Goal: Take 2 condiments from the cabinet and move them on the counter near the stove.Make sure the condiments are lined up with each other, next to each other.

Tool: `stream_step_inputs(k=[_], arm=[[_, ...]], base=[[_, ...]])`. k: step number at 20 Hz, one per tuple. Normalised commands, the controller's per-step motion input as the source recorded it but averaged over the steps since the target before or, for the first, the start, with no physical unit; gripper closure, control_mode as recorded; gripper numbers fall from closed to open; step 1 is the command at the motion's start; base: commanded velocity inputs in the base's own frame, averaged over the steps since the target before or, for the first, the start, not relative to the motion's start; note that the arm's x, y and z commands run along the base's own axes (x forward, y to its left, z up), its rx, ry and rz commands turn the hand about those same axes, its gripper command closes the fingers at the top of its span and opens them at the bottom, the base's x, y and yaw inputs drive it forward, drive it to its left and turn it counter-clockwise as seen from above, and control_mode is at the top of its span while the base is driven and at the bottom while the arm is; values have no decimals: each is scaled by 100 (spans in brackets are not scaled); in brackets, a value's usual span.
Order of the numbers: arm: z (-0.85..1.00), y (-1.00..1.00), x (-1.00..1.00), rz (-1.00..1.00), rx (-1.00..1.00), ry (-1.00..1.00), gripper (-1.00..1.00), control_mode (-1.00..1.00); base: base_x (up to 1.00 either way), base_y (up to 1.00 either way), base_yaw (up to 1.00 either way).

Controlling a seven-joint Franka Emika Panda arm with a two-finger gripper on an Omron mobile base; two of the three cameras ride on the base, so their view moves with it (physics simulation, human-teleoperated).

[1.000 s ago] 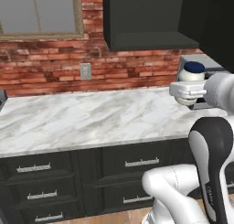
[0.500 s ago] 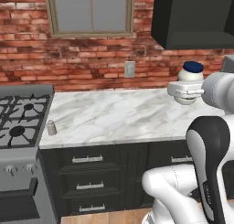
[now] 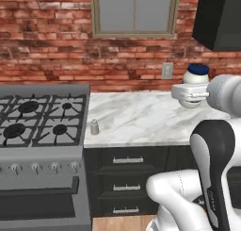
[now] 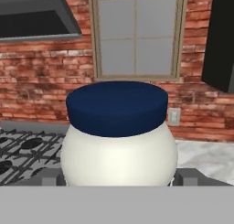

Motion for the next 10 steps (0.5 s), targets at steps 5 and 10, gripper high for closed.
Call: stream_step_inputs(k=[5, 10], arm=[[0, 0, 0, 0, 0, 0, 100, 100], [0, 0, 0, 0, 0, 0, 100, 100]], base=[[0, 47, 12], [0, 51, 11]])
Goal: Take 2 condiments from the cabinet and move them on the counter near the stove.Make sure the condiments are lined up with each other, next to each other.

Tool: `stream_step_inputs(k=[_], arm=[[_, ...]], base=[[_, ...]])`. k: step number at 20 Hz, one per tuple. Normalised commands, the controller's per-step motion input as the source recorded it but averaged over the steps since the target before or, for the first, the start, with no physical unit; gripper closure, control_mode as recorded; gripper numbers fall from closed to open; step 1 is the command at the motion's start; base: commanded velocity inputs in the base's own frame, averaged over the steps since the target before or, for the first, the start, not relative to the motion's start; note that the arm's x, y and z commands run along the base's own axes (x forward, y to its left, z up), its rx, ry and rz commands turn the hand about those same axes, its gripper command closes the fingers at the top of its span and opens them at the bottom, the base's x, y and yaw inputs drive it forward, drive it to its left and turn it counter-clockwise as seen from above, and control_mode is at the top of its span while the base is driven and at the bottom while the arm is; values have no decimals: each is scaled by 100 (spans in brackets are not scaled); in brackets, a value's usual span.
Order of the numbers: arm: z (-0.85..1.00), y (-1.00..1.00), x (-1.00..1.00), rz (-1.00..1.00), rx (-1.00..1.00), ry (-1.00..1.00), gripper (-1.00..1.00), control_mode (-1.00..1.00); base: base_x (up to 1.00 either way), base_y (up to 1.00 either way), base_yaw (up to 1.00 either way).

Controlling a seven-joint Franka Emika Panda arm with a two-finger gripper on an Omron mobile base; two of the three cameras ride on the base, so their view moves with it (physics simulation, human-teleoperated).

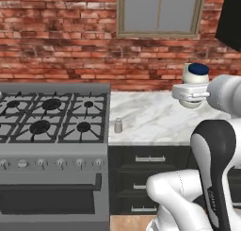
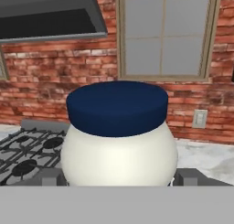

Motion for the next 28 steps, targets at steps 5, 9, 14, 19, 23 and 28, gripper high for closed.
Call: stream_step_inputs(k=[5, 9, 14, 19, 23, 28], arm=[[0, 0, 0, 0, 0, 0, 100, 100], [0, 0, 0, 0, 0, 0, 100, 100], [0, 0, 0, 0, 0, 0, 100, 100], [0, 0, 0, 0, 0, 0, 100, 100], [0, 0, 0, 0, 0, 0, 100, 100], [0, 0, 0, 0, 0, 0, 100, 100]], base=[[0, 46, 12], [0, 36, 10], [0, 41, 9], [0, 41, 8], [13, 33, 5], [28, 20, 1]])
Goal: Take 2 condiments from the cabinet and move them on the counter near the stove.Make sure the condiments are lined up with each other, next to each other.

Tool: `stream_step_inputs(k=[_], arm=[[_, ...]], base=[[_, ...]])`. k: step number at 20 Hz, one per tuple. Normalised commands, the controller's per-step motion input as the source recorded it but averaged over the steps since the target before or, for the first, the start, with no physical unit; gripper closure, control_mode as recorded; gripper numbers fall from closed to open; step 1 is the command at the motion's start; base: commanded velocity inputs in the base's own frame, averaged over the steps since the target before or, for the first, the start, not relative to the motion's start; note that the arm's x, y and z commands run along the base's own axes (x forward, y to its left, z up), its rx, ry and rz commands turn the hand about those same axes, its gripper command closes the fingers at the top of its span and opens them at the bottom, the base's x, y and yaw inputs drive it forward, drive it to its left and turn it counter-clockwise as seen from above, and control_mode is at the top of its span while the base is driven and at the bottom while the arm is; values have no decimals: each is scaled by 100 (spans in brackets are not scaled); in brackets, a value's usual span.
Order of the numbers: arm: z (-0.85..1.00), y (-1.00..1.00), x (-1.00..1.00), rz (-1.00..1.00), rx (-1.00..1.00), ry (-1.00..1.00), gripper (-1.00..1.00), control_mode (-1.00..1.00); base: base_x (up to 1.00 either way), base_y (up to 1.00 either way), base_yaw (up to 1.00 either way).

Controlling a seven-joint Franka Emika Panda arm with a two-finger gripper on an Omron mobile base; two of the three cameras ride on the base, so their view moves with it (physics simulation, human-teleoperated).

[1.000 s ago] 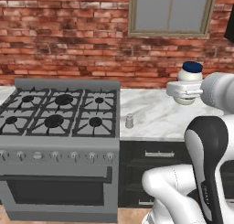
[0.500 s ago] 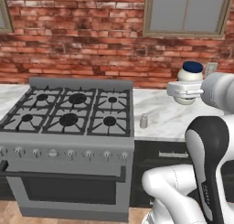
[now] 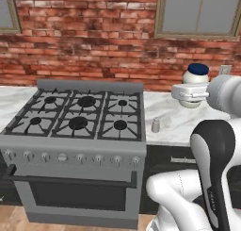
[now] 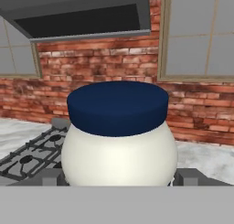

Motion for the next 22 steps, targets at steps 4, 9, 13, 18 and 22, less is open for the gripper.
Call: stream_step_inputs(k=[4, 9, 13, 18, 22], arm=[[0, 0, 0, 0, 0, 0, 100, 100], [0, 0, 0, 0, 0, 0, 100, 100], [0, 0, 0, 0, 0, 0, 100, 100], [0, 0, 0, 0, 0, 0, 100, 100], [0, 0, 0, 0, 0, 0, 100, 100]], base=[[33, 14, 0], [42, 11, 0], [47, 11, 0], [44, 12, 0], [43, 13, 0]])
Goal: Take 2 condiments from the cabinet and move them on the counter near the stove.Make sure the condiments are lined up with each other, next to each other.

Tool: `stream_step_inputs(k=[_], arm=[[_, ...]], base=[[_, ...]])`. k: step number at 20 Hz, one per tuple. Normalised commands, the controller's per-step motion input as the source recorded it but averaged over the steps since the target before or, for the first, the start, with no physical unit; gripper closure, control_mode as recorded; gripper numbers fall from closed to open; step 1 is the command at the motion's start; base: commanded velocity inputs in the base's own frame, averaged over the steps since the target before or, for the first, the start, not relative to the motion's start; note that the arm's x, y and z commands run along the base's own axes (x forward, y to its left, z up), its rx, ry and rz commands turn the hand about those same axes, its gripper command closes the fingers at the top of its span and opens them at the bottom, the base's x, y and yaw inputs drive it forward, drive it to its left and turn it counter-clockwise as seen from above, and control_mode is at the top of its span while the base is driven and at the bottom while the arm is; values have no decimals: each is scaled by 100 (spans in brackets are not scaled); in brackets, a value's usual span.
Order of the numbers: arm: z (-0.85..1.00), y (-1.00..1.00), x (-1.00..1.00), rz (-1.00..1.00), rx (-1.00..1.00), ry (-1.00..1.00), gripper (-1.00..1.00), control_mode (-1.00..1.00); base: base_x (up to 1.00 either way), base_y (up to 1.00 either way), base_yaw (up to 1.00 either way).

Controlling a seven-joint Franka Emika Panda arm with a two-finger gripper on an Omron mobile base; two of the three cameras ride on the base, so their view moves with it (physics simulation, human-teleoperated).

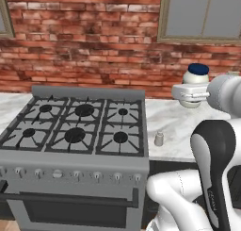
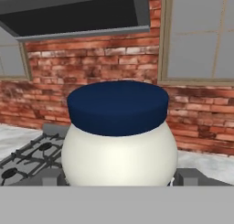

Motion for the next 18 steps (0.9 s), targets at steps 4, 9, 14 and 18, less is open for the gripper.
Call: stream_step_inputs(k=[4, 9, 14, 18], arm=[[0, 0, 0, 0, 0, 0, 100, 100], [0, 0, 0, 0, 0, 0, 100, 100], [0, 0, 0, 0, 0, 0, 100, 100], [0, 0, 0, 0, 0, 0, 100, 100]], base=[[43, 15, 0], [43, 18, 0], [39, 18, 0], [23, 11, 0]])
